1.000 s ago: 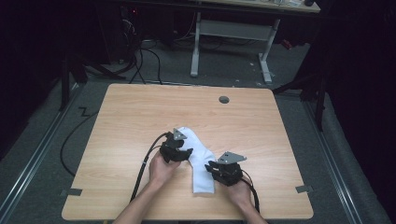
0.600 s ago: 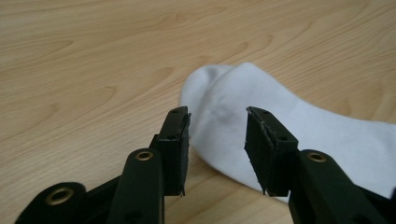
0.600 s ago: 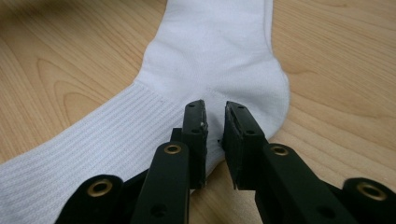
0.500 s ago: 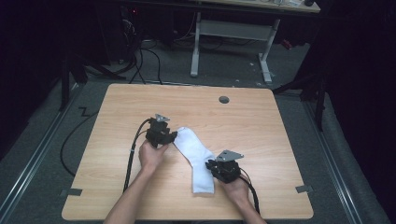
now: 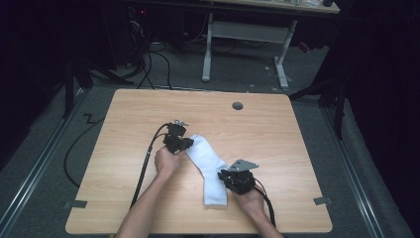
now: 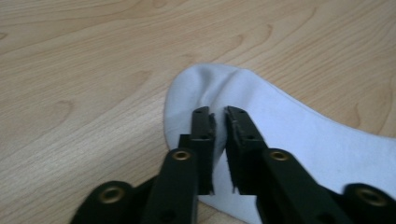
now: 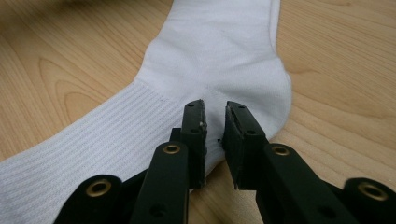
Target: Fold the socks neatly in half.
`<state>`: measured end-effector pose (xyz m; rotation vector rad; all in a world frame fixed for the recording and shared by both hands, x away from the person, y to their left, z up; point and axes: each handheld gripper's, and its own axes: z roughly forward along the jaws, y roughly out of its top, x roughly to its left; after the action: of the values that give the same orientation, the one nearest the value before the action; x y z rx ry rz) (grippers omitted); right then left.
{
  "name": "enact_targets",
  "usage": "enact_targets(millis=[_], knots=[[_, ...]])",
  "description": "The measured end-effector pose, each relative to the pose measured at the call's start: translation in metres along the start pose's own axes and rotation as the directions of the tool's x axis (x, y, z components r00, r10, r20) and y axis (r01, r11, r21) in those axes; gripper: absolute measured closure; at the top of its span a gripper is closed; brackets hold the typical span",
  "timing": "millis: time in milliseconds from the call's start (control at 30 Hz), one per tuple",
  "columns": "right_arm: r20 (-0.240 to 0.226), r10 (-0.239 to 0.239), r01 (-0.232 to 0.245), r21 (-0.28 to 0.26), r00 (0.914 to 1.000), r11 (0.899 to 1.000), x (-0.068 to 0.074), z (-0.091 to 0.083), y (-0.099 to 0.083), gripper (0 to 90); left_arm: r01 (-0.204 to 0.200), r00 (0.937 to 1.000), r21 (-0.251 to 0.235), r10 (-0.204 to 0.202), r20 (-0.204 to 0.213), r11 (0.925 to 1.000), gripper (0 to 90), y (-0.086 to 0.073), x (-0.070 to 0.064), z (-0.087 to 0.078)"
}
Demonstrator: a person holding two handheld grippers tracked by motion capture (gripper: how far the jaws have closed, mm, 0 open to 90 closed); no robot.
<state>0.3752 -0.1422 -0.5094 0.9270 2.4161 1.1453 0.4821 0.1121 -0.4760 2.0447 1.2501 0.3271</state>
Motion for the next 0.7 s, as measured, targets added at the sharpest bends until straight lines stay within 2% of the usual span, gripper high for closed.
enact_targets(millis=[133, 233, 300, 367, 433, 500, 600, 700], knots=[[0.000, -0.001, 0.001, -0.003, 1.0000, 1.000, 0.000, 0.000, 0.000, 77.9, -0.049, 0.9979, -0.089, 0.045, -0.046, 0.9948, 86.0, 0.005, -0.008, -0.009], [0.003, -0.009, 0.009, -0.002, 1.0000, 1.000, 0.000, 0.000, 0.000, 77.9, -0.056, 0.9949, -0.104, 0.047, -0.089, 0.9930, 83.1, 0.007, -0.007, -0.006], [0.005, -0.014, 0.014, -0.002, 0.9999, 1.000, 0.001, 0.000, 0.000, 77.9, -0.050, 0.9934, -0.099, 0.039, -0.108, 0.9938, 77.8, 0.006, -0.005, -0.001], [0.005, -0.014, 0.014, -0.002, 0.9999, 1.000, 0.001, 0.000, 0.000, 77.9, -0.039, 0.9948, -0.076, 0.032, -0.097, 0.9964, 73.1, 0.003, -0.003, 0.006], [0.005, -0.014, 0.014, -0.002, 0.9999, 1.000, 0.001, 0.000, 0.000, 77.9, -0.040, 0.9943, -0.062, 0.034, -0.101, 0.9973, 62.2, 0.001, -0.003, 0.009], [0.004, -0.014, 0.014, -0.002, 0.9999, 1.000, 0.001, 0.000, 0.000, 77.9, -0.012, 0.9956, -0.073, 0.005, -0.094, 0.9972, 56.5, -0.001, 0.000, 0.009], [0.001, -0.010, 0.010, -0.001, 1.0000, 1.000, 0.000, 0.000, 0.000, 77.9, 0.035, 0.9961, -0.080, -0.041, -0.078, 0.9962, 51.4, -0.001, 0.006, 0.008], [0.000, -0.015, 0.015, 0.001, 0.9999, 1.000, 0.000, 0.000, 0.000, 77.9, 0.028, 0.9958, -0.060, -0.033, -0.085, 0.9978, 50.4, -0.002, 0.008, 0.013]])
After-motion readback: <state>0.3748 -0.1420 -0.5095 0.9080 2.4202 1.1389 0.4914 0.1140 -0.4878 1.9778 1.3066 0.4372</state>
